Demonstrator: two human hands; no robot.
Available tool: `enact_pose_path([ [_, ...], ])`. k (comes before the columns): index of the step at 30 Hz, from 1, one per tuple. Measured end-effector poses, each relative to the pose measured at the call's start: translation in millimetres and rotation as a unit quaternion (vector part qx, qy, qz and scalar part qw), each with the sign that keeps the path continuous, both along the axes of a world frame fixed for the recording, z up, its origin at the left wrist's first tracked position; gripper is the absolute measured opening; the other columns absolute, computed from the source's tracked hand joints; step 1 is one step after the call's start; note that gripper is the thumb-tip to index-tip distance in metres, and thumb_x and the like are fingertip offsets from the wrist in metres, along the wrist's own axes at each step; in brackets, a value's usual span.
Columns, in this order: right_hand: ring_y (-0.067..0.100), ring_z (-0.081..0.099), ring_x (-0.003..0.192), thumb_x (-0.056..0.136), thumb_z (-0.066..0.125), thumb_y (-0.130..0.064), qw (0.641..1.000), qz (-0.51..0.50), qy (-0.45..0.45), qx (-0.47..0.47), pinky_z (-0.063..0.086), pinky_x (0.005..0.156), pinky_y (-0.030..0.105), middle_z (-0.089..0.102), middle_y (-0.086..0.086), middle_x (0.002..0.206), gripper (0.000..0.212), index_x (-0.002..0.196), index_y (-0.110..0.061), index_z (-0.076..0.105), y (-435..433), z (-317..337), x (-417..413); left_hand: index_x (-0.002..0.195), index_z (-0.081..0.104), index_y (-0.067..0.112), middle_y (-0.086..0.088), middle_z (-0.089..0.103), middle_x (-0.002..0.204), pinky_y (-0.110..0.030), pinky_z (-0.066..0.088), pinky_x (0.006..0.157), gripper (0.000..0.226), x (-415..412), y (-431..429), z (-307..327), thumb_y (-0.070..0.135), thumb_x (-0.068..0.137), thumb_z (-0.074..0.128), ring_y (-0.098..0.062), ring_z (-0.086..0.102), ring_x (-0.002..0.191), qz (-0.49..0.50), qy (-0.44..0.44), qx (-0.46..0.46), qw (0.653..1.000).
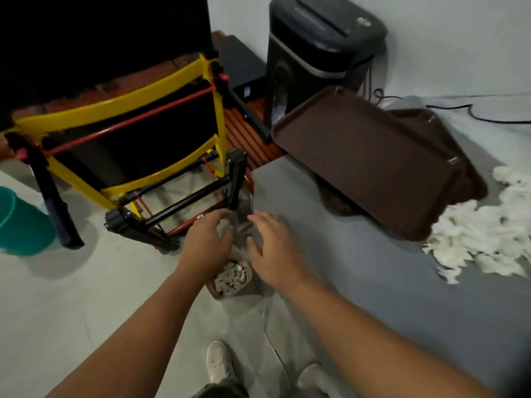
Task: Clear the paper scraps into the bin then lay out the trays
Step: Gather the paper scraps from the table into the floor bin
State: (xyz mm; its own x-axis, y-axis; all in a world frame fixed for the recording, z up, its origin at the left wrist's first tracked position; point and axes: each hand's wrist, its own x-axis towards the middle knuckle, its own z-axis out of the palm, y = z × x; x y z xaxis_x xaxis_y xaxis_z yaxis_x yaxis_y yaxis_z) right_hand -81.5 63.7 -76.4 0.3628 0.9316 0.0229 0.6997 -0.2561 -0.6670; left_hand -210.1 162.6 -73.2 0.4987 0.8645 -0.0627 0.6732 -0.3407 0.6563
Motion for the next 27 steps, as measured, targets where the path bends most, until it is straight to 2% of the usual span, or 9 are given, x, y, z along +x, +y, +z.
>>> enact_pose_path([
  [6, 0.016, 0.035, 0.138, 0.096, 0.052, -0.025, 0.998, -0.043, 0.001, 0.044, 0.029, 0.114, 0.026, 0.044, 0.005, 0.147, 0.048, 0.141, -0.012, 0.045, -77.8, 64.1, 48.7, 0.130, 0.060, 0.019, -0.001, 0.064, 0.126, -0.037, 0.047, 0.100, 0.039, 59.2, -61.4, 73.7, 0.023, 0.091, 0.061, -0.020, 0.058, 0.117, -0.078, -0.006, 0.073, 0.994],
  [8, 0.014, 0.035, 0.138, 0.095, 0.054, -0.023, 0.996, -0.071, -0.003, 0.051, 0.024, 0.111, 0.018, 0.044, 0.004, 0.146, 0.047, 0.141, -0.012, 0.046, -107.8, 75.4, 68.9, 0.129, 0.060, 0.020, 0.001, 0.064, 0.125, -0.035, 0.046, 0.098, 0.037, 82.2, -84.8, 85.2, 0.024, 0.092, 0.060, -0.019, 0.057, 0.117, -0.095, -0.010, 0.089, 0.991],
  [12, 0.010, 0.037, 0.135, 0.094, 0.056, -0.021, 0.989, -0.137, -0.017, 0.061, 0.024, 0.107, 0.014, 0.046, 0.001, 0.143, 0.046, 0.139, -0.015, 0.048, -173.4, 84.6, 108.1, 0.129, 0.059, 0.022, 0.004, 0.061, 0.129, -0.027, 0.040, 0.100, 0.035, 133.8, -132.2, 95.8, 0.024, 0.094, 0.058, -0.014, 0.053, 0.122, -0.151, -0.019, 0.093, 0.984],
  [16, 0.009, 0.038, 0.134, 0.095, 0.054, -0.028, 0.979, -0.197, -0.023, 0.048, 0.031, 0.111, 0.022, 0.046, -0.002, 0.143, 0.046, 0.139, -0.018, 0.047, -236.2, 78.8, 136.4, 0.130, 0.059, 0.020, 0.002, 0.060, 0.131, -0.022, 0.036, 0.101, 0.036, 181.2, -181.0, 94.4, 0.020, 0.093, 0.059, -0.016, 0.051, 0.123, -0.233, -0.017, 0.092, 0.968],
  [18, 0.011, 0.043, 0.130, 0.095, 0.053, -0.028, 0.973, -0.227, -0.021, 0.034, 0.037, 0.106, 0.025, 0.047, -0.003, 0.141, 0.045, 0.139, -0.019, 0.047, -265.7, 75.2, 149.5, 0.125, 0.063, 0.017, 0.000, 0.063, 0.126, -0.020, 0.034, 0.099, 0.034, 203.8, -205.6, 91.1, 0.016, 0.091, 0.061, -0.018, 0.053, 0.118, -0.272, -0.028, 0.092, 0.958],
  [21, 0.015, 0.048, 0.126, 0.093, 0.056, -0.022, 0.959, -0.279, -0.032, 0.028, 0.036, 0.103, 0.024, 0.052, 0.001, 0.135, 0.044, 0.136, -0.018, 0.050, -303.6, 70.0, 169.4, 0.121, 0.065, 0.016, -0.001, 0.065, 0.120, -0.020, 0.038, 0.096, 0.033, 235.4, -240.2, 83.3, 0.013, 0.088, 0.063, -0.019, 0.055, 0.110, -0.315, -0.034, 0.092, 0.944],
  [25, 0.017, 0.046, 0.128, 0.091, 0.055, -0.021, 0.937, -0.347, -0.045, 0.022, 0.039, 0.107, 0.031, 0.052, 0.001, 0.135, 0.043, 0.134, -0.017, 0.051, -342.3, 69.6, 191.0, 0.116, 0.066, 0.018, 0.000, 0.067, 0.114, -0.030, 0.045, 0.096, 0.030, 273.7, -273.2, 67.8, 0.017, 0.087, 0.062, -0.022, 0.058, 0.109, -0.375, -0.027, 0.096, 0.922],
  [27, 0.018, 0.045, 0.129, 0.091, 0.056, -0.019, 0.925, -0.375, -0.064, 0.028, 0.037, 0.109, 0.030, 0.052, 0.002, 0.135, 0.043, 0.133, -0.014, 0.052, -357.4, 71.9, 200.2, 0.118, 0.066, 0.016, -0.002, 0.066, 0.117, -0.033, 0.046, 0.097, 0.032, 292.7, -286.3, 65.9, 0.017, 0.087, 0.062, -0.023, 0.057, 0.112, -0.396, -0.030, 0.087, 0.913],
])
